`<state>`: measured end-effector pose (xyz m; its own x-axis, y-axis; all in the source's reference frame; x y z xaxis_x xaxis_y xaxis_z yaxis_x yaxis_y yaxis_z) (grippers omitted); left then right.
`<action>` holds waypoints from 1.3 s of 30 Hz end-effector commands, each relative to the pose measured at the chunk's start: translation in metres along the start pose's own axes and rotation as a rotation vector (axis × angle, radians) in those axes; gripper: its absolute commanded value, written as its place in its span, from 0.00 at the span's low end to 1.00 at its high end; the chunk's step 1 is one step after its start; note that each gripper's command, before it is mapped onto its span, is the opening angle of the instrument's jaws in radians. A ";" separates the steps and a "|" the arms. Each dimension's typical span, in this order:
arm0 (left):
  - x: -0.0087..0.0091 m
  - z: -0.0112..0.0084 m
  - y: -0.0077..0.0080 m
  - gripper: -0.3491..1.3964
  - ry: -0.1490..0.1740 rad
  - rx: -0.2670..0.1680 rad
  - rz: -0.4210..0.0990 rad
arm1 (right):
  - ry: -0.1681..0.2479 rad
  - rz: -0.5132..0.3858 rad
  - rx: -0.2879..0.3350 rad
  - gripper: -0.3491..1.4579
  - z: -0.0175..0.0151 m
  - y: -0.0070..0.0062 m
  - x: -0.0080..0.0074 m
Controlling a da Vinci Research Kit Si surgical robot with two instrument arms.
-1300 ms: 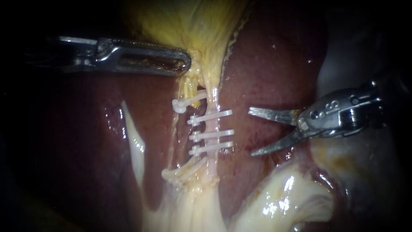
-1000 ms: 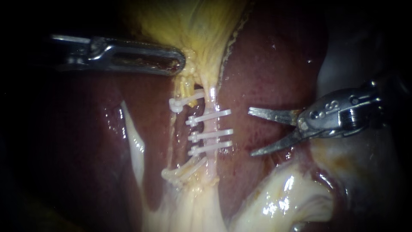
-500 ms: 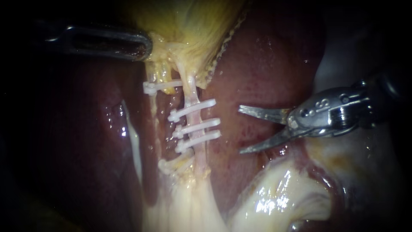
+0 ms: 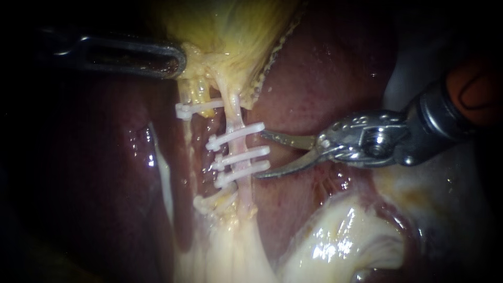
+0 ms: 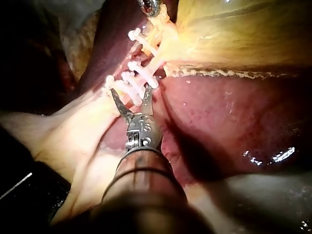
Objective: Go to the cutting position right tube
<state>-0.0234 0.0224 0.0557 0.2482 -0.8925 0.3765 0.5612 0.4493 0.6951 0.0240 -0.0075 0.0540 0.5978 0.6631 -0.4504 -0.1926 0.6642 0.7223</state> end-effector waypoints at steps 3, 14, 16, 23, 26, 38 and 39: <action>0.0000 0.0000 -0.0001 0.00 0.001 0.002 0.000 | -0.010 0.028 0.019 0.88 0.0005 0.0009 -0.0002; 0.0001 -0.0002 -0.0001 0.00 0.001 0.001 0.000 | -0.032 0.086 0.060 0.85 0.0022 0.0021 -0.0003; 0.0001 -0.0002 -0.0001 0.00 0.001 0.001 0.000 | -0.034 0.087 0.064 0.84 0.0023 0.0021 -0.0004; 0.0001 -0.0002 -0.0002 0.00 0.001 0.001 0.000 | -0.048 0.112 0.082 0.83 0.0028 0.0028 -0.0006; 0.0001 -0.0002 -0.0002 0.00 0.001 0.001 0.000 | -0.039 0.107 0.096 0.83 0.0032 0.0032 -0.0006; 0.0002 -0.0001 -0.0002 0.00 0.001 0.001 0.000 | 0.077 0.111 0.293 0.83 0.0050 0.0042 0.0007; 0.0002 -0.0002 -0.0002 0.00 0.001 0.001 0.000 | 0.086 0.108 0.317 0.81 0.0051 0.0043 0.0008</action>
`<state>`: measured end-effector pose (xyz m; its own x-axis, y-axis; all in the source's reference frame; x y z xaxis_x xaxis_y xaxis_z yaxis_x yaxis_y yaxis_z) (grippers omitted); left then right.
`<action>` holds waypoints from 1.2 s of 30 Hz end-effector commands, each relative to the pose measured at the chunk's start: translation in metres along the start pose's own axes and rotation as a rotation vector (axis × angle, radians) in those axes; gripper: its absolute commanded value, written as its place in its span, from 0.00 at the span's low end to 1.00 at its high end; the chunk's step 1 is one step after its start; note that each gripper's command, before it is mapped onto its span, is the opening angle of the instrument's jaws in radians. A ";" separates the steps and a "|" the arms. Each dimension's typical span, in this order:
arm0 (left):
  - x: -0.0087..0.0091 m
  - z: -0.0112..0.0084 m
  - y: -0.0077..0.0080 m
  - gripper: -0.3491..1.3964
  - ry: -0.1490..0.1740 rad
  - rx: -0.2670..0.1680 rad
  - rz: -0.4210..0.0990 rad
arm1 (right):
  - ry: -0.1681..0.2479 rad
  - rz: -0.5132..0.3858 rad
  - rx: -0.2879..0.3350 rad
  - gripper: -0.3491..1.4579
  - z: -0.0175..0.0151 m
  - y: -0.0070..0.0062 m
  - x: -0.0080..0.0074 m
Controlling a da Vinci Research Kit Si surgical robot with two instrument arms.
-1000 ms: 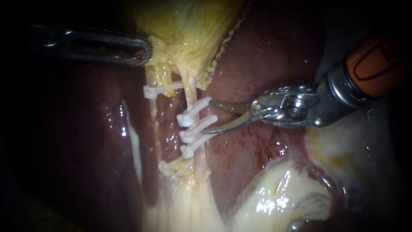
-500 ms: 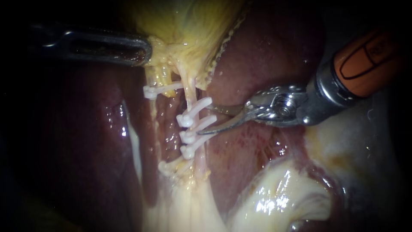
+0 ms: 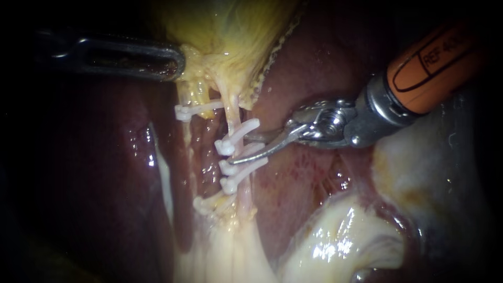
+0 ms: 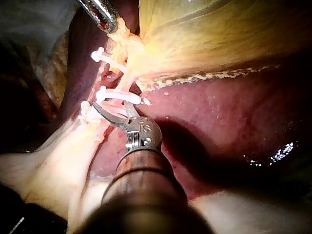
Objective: Go to the cutting position right tube
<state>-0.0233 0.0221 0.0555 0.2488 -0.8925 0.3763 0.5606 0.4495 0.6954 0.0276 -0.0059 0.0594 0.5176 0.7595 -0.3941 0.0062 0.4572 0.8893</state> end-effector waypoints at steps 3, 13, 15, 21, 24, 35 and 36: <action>0.0000 0.0000 0.0000 0.00 0.000 0.000 0.000 | 0.015 -0.011 0.071 0.75 0.0004 0.0002 0.0004; 0.0001 0.0001 0.0000 0.00 0.000 -0.001 0.001 | 0.053 -0.011 0.200 0.48 0.0022 -0.0003 0.0013; 0.0002 0.0002 0.0000 0.00 -0.001 -0.001 0.001 | 0.064 -0.014 0.209 0.48 0.0027 -0.0004 0.0014; 0.0001 0.0002 0.0000 0.00 -0.001 -0.001 0.001 | 0.104 -0.017 0.241 0.46 0.0039 -0.0005 0.0016; 0.0001 0.0002 0.0000 0.00 -0.001 -0.001 0.001 | 0.131 -0.017 0.260 0.39 0.0043 -0.0005 0.0018; 0.0001 0.0002 0.0000 0.00 -0.001 -0.002 0.000 | 0.167 -0.093 0.270 0.42 0.0064 0.0000 0.0019; 0.0001 0.0002 0.0000 0.00 -0.001 -0.002 0.000 | 0.170 -0.106 0.270 0.42 0.0067 0.0001 0.0019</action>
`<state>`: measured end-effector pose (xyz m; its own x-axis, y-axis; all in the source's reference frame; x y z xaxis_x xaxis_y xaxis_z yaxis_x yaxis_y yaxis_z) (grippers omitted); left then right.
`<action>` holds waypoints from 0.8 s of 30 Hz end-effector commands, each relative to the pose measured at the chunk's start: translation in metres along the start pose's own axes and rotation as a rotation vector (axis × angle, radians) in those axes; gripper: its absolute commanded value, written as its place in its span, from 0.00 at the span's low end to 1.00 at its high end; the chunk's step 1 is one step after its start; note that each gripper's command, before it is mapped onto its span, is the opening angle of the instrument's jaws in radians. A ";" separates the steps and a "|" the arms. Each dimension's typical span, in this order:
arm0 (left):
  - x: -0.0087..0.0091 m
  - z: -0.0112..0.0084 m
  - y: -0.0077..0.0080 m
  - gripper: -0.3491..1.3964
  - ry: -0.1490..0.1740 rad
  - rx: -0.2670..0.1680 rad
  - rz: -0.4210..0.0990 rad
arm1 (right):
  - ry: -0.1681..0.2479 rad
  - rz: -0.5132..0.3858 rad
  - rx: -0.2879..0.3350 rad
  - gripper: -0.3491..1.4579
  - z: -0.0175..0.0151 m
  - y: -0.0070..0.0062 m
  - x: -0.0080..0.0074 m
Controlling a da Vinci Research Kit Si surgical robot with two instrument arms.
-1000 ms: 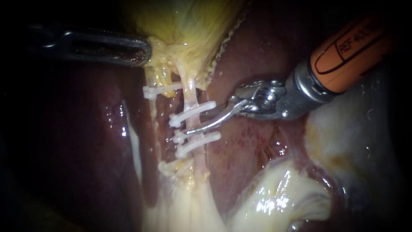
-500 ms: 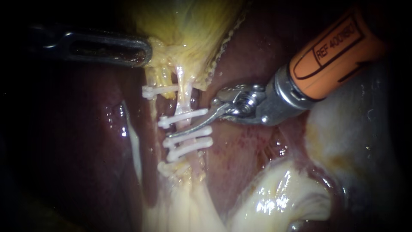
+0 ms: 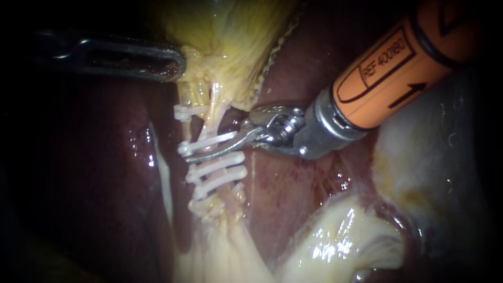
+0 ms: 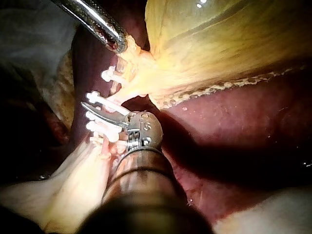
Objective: Go to the cutting position right tube
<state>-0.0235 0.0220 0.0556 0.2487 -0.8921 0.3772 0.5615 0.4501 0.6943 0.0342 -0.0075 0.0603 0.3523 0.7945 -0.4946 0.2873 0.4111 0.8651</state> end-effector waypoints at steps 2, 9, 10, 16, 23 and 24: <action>0.0000 0.0000 0.0000 0.00 0.000 0.000 0.000 | 0.003 -0.019 0.004 0.46 0.0004 0.0002 0.0000; 0.0000 0.0000 0.0000 0.00 0.000 0.000 0.000 | 0.036 -0.033 0.023 0.64 0.0010 0.0002 0.0003; 0.0000 0.0000 0.0000 0.00 0.000 0.000 0.000 | 0.036 -0.033 0.024 0.64 0.0011 0.0002 0.0003; 0.0000 0.0000 0.0000 0.00 0.000 0.000 0.000 | 0.060 -0.041 0.042 0.73 0.0013 -0.0003 0.0005; 0.0000 -0.0001 0.0000 0.00 0.000 0.000 0.000 | 0.094 -0.039 0.080 0.77 0.0015 -0.0020 0.0016; 0.0000 -0.0001 0.0000 0.00 0.000 0.000 0.000 | 0.096 -0.039 0.088 0.77 0.0015 -0.0022 0.0018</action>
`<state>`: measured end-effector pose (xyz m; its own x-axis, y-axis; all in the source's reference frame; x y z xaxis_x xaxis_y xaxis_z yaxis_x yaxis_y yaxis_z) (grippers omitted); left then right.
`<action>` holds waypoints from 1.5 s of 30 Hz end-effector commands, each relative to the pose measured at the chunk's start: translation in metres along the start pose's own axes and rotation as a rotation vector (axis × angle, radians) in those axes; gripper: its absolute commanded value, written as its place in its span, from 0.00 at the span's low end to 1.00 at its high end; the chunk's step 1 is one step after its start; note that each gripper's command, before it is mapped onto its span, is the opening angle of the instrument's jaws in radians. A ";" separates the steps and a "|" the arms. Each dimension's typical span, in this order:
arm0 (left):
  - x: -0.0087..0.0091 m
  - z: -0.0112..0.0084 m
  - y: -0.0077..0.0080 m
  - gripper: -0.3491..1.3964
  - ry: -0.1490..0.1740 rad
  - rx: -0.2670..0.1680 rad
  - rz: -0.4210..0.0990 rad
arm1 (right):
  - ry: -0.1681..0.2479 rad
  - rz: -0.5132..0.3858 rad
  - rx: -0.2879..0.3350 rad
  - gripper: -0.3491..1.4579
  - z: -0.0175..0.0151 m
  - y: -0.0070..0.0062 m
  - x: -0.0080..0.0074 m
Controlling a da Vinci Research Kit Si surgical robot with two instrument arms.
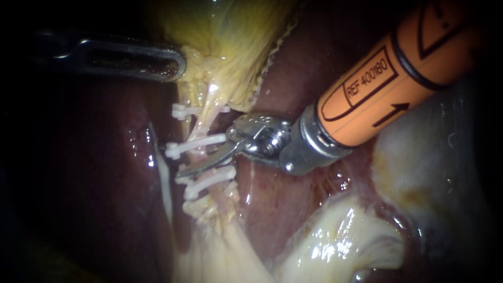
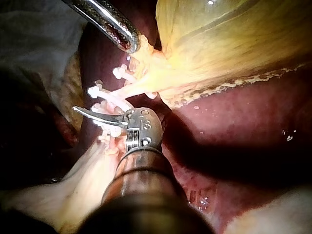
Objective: Go to the cutting position right tube
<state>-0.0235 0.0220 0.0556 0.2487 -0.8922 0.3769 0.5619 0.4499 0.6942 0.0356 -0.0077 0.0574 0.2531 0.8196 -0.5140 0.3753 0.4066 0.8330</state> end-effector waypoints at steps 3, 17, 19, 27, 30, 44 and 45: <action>0.0000 -0.0001 0.0000 0.00 0.000 0.001 0.000 | 0.004 0.001 0.022 0.76 0.0001 -0.0005 0.0003; 0.0000 -0.0001 0.0000 0.00 0.000 0.001 0.000 | 0.013 -0.004 0.037 0.75 0.0002 -0.0010 0.0007; 0.0000 0.0000 0.0000 0.00 0.000 0.001 0.000 | 0.013 -0.034 0.037 0.75 0.0004 -0.0007 0.0005; 0.0001 0.0001 0.0001 0.00 0.000 0.000 0.001 | 0.017 -0.156 0.024 0.88 0.0017 0.0012 0.0005; 0.0001 0.0001 0.0001 0.00 0.000 0.000 0.001 | 0.026 -0.186 0.004 0.93 0.0023 0.0017 0.0007; 0.0001 0.0001 0.0001 0.00 0.000 0.000 0.001 | 0.033 -0.193 -0.004 0.96 0.0026 0.0017 0.0007; 0.0001 0.0001 0.0001 0.00 0.000 0.000 0.001 | 0.033 -0.193 -0.004 0.96 0.0026 0.0017 0.0007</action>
<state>-0.0235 0.0220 0.0558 0.2487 -0.8919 0.3777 0.5612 0.4506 0.6943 0.0387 -0.0075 0.0579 0.1475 0.7392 -0.6571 0.4105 0.5587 0.7206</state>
